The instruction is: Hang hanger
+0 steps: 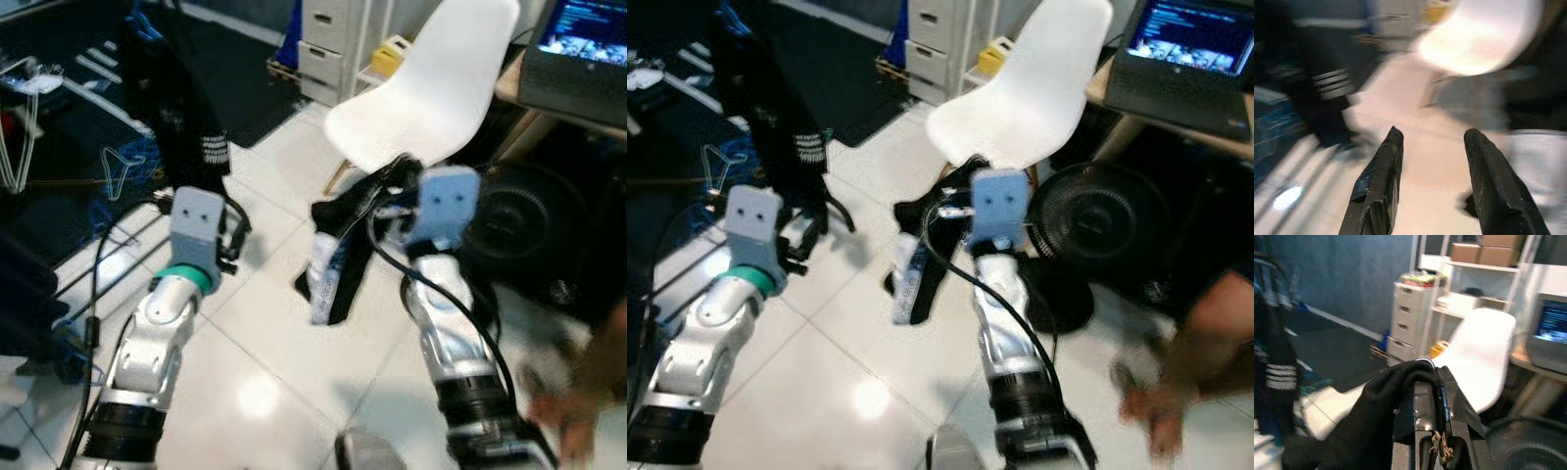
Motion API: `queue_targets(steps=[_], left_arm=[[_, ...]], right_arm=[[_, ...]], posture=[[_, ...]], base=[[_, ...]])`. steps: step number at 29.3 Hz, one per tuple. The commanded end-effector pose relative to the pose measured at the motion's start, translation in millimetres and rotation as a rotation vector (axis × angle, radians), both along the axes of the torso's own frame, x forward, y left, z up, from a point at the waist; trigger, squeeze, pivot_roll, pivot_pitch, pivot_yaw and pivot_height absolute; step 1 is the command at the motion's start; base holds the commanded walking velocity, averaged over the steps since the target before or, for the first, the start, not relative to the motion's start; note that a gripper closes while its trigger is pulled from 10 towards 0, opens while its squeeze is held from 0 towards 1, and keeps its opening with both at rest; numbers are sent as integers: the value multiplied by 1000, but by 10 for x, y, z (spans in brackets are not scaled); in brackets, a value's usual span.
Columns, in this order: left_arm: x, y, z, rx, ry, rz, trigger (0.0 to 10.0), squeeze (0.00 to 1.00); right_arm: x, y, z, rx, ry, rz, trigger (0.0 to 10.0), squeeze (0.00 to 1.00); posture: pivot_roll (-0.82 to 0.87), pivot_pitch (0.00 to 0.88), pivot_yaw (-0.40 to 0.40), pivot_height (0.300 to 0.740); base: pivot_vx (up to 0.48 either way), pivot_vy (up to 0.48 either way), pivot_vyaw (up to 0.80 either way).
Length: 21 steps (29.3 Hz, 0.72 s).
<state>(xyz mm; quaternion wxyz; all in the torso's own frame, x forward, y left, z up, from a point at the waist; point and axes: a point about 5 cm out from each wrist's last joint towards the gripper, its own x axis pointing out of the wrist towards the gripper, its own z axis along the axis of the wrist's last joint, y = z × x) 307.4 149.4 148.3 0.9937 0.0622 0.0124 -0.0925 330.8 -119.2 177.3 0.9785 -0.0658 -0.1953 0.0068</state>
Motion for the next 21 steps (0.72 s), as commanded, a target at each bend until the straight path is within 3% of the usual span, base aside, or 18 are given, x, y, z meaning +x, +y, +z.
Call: queue_targets(steps=[1, 4, 6, 12, 21], left_arm=[[-5, 53, 5, 13, 1, 28, 10000, 0], [5, 85, 3, 24, 4, 58, 10000, 0], [14, 102, 39, 93, -45, 75, 10000, 0], [36, 40, 128, 119, -109, 56, 10000, 0], [89, -99, 210, 45, -109, 38, 10000, 0]], right_arm=[[-6, 24, 23, 14, -16, 7, 10000, 0], [-12, 21, 6, 14, -10, 7, 10000, 0], [-20, 9, -11, 14, -7, 3, 10000, 0], [-20, 11, -15, 18, -8, 0, 10000, 0], [-20, 43, 3, 23, -16, 11, 10000, 0]], posture=[[-134, 29, 103, 740], [-132, 32, 113, 740], [-118, 35, 118, 740], [-108, 38, 117, 740], [-88, 51, 94, 740]], base=[[0, 0, -800], [0, 0, -800], [0, 0, -800], [0, 0, -800], [0, 0, -800]])
